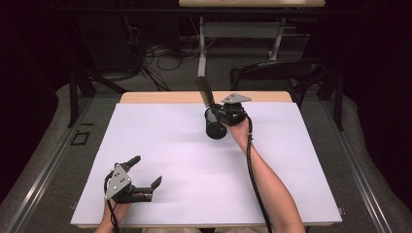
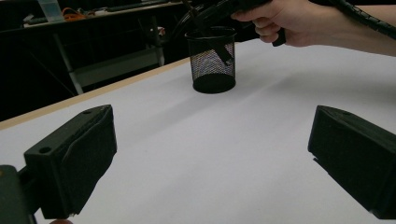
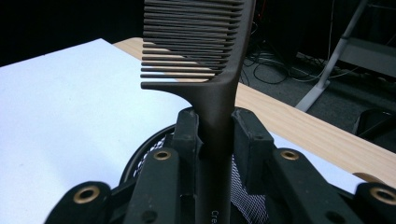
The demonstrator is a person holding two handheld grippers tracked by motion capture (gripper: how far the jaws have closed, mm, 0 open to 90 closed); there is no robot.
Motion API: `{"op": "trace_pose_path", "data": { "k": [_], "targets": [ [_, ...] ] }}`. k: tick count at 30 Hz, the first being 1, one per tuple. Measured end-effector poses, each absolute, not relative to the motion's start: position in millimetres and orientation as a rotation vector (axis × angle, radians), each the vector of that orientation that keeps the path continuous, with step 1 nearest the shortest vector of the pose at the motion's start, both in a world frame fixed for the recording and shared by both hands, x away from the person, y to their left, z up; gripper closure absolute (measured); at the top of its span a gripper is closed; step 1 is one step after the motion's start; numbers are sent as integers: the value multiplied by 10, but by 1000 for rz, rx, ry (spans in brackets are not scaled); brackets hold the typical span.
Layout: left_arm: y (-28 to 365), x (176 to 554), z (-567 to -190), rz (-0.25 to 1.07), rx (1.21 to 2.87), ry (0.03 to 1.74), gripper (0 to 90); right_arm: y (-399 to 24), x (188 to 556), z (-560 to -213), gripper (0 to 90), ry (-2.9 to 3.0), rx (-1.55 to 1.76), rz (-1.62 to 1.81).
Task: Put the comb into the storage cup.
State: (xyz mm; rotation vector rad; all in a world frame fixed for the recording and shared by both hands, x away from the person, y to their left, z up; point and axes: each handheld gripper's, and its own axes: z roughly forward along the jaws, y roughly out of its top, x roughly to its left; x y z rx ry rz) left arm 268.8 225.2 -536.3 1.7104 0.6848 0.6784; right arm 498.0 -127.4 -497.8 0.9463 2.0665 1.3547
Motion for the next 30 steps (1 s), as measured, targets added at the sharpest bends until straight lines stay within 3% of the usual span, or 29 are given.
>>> {"op": "trace_pose_path", "data": {
  "k": [12,30],
  "targets": [
    [2248,2686,-5361,679,1711,682,12,-1266,4947,-4987,713,2090,941,1342],
    [2229,2694,-5364,676,1715,679,12,-1446,4778,-4780,218,2156,971,1338]
  ]
}}
